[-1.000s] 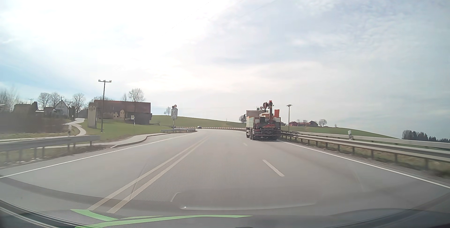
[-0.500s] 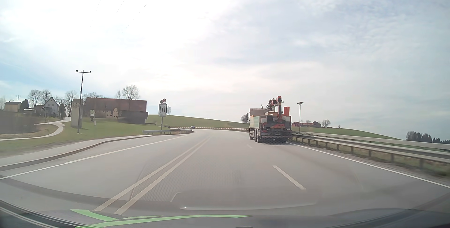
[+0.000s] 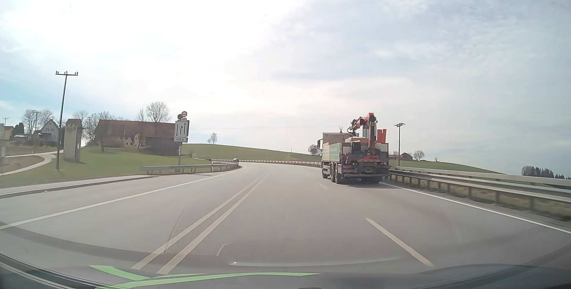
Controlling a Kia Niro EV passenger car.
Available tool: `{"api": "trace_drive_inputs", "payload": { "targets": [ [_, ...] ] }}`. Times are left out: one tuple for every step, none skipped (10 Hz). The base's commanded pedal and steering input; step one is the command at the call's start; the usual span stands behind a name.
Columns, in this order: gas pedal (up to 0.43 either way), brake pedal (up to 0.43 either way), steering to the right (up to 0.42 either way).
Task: Follow the waypoints while adhering to traffic rules and regulations
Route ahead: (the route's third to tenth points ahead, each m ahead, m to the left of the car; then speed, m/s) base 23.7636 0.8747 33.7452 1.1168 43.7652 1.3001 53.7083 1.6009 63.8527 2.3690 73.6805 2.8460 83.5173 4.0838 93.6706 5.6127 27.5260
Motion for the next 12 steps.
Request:
{"api": "trace_drive_inputs", "payload": {
  "targets": [
    [0.378,0.0,-0.001],
    [0.358,0.0,-0.001],
    [0.339,0.0,-0.001],
    [0.287,0.0,-0.001],
    [0.24,0.0,-0.001],
    [0.209,0.0,-0.001],
    [0.098,0.0,-0.001],
    [0.0,0.0,0.0],
    [0.0,0.0,-0.001],
    [0.0,0.0,-0.002],
    [0.0,0.0,-0.004],
    [0.0,0.0,-0.005]
  ]
}}
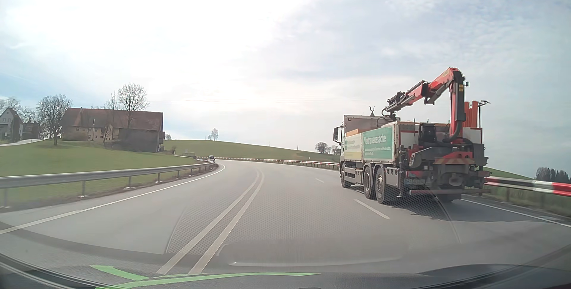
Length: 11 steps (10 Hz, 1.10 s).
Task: Follow the waypoints while adhering to traffic rules and regulations
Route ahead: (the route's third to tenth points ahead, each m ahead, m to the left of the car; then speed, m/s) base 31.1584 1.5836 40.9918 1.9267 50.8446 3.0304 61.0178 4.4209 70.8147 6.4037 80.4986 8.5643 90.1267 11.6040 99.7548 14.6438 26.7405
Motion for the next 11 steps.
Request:
{"api": "trace_drive_inputs", "payload": {
  "targets": [
    [0.0,0.0,-0.006],
    [0.0,0.0,-0.008],
    [0.0,0.0,-0.009],
    [0.0,0.0,-0.009],
    [0.0,0.0,-0.011],
    [0.0,0.0,-0.013],
    [0.0,0.0,-0.019],
    [0.0,0.0,-0.021],
    [0.0,0.0,-0.023],
    [0.0,0.0,-0.023],
    [0.0,0.0,-0.024]
  ]
}}
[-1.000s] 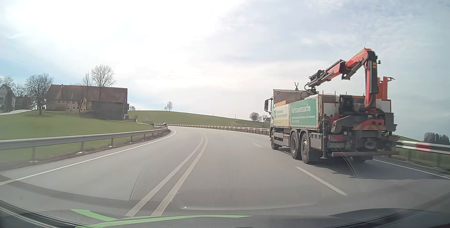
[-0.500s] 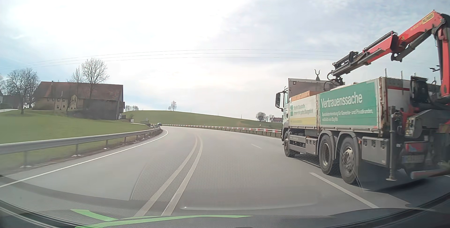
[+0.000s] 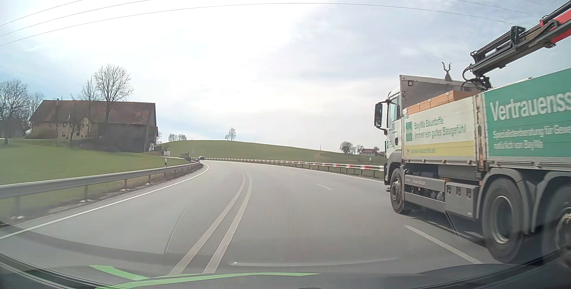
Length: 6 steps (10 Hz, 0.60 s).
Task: Follow the waypoints while adhering to traffic rules and regulations
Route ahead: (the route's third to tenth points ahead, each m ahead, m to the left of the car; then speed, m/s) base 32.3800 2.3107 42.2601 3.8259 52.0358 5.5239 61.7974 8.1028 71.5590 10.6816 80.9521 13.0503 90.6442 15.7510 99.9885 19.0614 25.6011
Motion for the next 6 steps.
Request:
{"api": "trace_drive_inputs", "payload": {
  "targets": [
    [0.0,0.0,-0.025],
    [0.0,0.0,-0.024],
    [0.008,0.0,-0.025],
    [0.028,0.0,-0.026],
    [0.028,0.0,-0.026],
    [0.047,0.0,-0.026]
  ]
}}
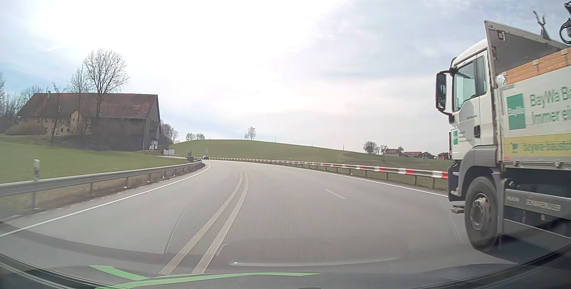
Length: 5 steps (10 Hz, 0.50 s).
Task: Follow the waypoints while adhering to traffic rules and regulations
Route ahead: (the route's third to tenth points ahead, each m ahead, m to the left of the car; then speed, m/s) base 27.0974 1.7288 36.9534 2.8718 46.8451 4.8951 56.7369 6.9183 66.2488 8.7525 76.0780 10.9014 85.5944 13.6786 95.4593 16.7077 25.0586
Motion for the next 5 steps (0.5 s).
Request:
{"api": "trace_drive_inputs", "payload": {
  "targets": [
    [0.059,0.0,-0.026],
    [0.079,0.0,-0.026],
    [0.098,0.0,-0.026],
    [0.098,0.0,-0.025],
    [0.11,0.0,-0.025]
  ]
}}
